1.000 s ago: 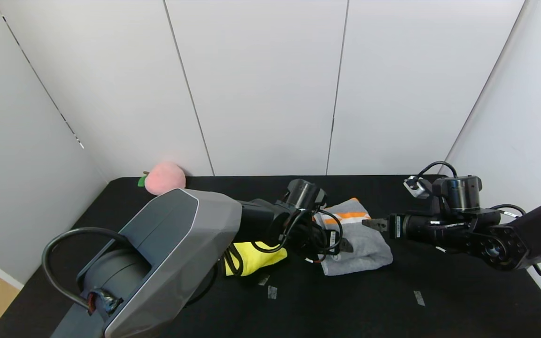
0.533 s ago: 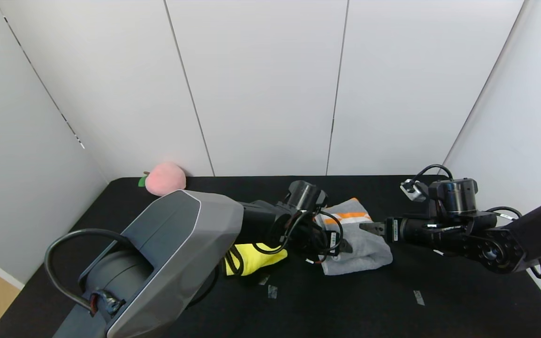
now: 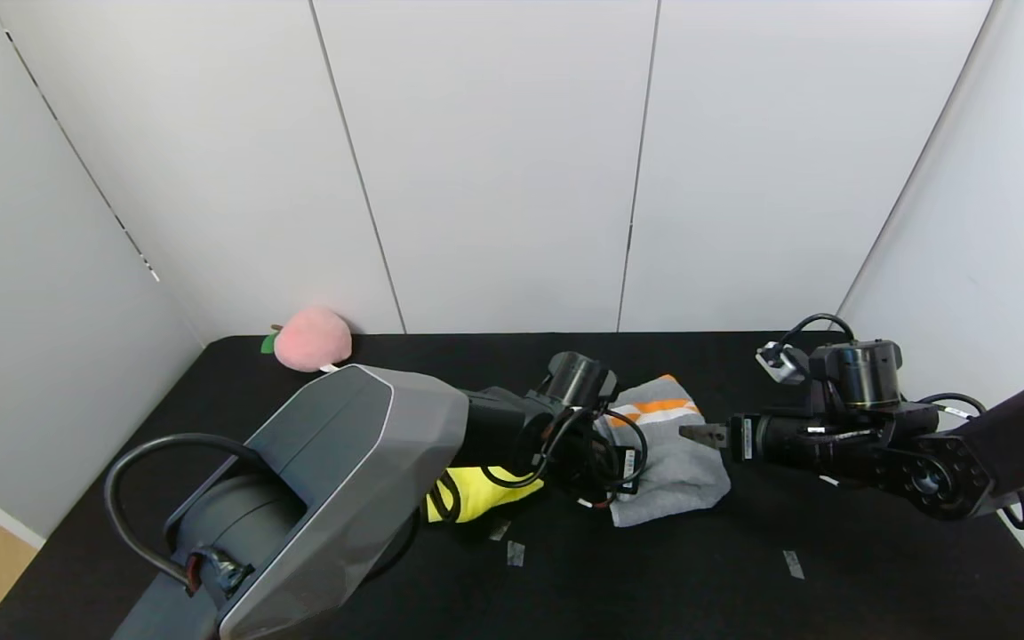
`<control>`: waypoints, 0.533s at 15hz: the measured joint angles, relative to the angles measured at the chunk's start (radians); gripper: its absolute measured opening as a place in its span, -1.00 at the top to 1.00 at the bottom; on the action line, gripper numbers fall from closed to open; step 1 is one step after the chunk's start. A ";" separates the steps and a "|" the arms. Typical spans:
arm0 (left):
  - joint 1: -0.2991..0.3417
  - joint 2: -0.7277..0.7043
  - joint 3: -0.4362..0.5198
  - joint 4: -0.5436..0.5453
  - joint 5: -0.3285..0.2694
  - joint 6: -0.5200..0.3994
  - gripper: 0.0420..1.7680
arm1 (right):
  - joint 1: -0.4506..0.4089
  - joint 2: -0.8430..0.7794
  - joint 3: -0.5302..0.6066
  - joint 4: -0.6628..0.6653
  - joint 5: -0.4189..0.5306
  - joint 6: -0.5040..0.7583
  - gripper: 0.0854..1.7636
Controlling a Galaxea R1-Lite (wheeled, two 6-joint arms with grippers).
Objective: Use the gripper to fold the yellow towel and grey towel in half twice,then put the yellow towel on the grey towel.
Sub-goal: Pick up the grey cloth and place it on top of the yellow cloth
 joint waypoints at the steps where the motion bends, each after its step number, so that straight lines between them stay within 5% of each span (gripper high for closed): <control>1: 0.000 0.001 0.000 0.000 0.000 0.000 0.81 | 0.001 0.001 0.000 0.000 0.000 0.000 -0.94; 8: 0.001 -0.021 0.008 0.003 0.001 -0.001 0.81 | 0.031 0.032 -0.003 0.000 -0.002 0.029 -0.94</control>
